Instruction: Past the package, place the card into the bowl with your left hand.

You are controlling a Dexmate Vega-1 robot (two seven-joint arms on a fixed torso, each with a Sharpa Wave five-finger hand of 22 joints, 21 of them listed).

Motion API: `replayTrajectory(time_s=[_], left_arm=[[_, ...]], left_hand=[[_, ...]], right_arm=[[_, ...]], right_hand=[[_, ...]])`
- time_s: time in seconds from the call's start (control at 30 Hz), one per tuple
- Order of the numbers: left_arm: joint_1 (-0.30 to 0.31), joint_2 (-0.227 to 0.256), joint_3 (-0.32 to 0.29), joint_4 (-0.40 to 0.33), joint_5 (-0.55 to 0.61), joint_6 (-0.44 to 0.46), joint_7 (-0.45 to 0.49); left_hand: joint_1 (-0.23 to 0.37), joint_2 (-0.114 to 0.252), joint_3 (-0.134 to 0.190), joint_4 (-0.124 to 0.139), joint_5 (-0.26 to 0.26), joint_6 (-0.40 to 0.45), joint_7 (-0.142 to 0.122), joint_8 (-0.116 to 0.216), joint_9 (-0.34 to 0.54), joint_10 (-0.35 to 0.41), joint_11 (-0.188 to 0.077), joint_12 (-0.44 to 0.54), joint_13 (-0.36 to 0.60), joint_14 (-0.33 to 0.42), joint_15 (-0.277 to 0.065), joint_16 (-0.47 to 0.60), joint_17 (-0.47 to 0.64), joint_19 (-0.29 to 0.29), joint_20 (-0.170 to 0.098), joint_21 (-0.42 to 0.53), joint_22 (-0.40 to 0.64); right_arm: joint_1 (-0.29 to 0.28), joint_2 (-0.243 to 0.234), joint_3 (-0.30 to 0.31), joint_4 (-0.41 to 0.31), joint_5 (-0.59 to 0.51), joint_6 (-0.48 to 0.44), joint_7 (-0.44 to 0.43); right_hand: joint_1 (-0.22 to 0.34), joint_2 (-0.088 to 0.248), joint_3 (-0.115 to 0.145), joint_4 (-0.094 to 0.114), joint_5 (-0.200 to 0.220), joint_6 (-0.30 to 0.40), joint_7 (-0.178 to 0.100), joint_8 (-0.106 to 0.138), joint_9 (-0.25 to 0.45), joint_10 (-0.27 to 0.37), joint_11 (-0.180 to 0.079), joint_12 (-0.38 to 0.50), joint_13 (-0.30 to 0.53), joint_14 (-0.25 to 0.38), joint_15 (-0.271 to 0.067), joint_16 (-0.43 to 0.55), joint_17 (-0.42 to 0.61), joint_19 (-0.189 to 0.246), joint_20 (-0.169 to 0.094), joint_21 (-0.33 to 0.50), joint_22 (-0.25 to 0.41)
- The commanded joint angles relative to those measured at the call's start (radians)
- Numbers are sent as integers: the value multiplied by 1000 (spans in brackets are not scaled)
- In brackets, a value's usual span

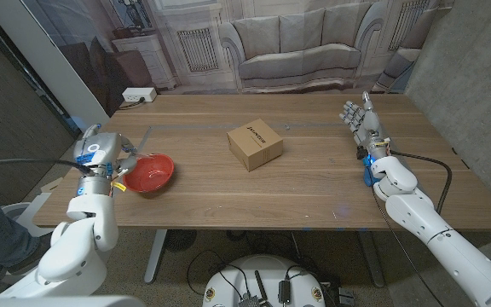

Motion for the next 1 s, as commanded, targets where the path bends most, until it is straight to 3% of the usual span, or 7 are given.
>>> replayTrajectory(time_s=[0.03, 0.2, 1.0], left_arm=[[-13, -5, 26, 36, 14, 25, 19], [-39, 13, 63, 53, 30, 57, 11], [-127, 24, 148, 141, -56, 30, 77]], left_hand=[[-1, -2, 8, -1, 0, 7, 7, 5, 1, 9, 4, 4, 3, 8, -145, 5, 2, 9, -83, 1, 2], [-1, -1, 10, -1, 0, 5, 6, 6, 3, 8, 4, 3, 3, 9, -146, 5, 2, 9, -81, 1, 2], [-4, -4, 15, -1, -1, 6, 7, 6, 1, 10, 4, 4, 3, 10, -146, 6, 3, 10, -84, 1, 2]], right_arm=[[-2, 0, 4, 5, 10, -2, 7], [0, -4, 3, 8, 6, -3, 9], [1, -10, 0, -12, -3, -24, -12]], right_hand=[[-1, 6, 0, 0, 3, 9, -2, 0, 3, 8, -1, 0, 2, 7, -1, -2, 2, 9, -9, -6, 4], [-1, 7, 0, 0, 3, 9, -2, -1, 3, 9, -4, 0, 2, 8, 0, -2, 2, 9, -9, -6, 4], [-1, 7, -2, -1, 3, 9, -1, -1, 3, 8, -5, 0, 2, 7, -1, -2, 2, 10, -10, -6, 4]])
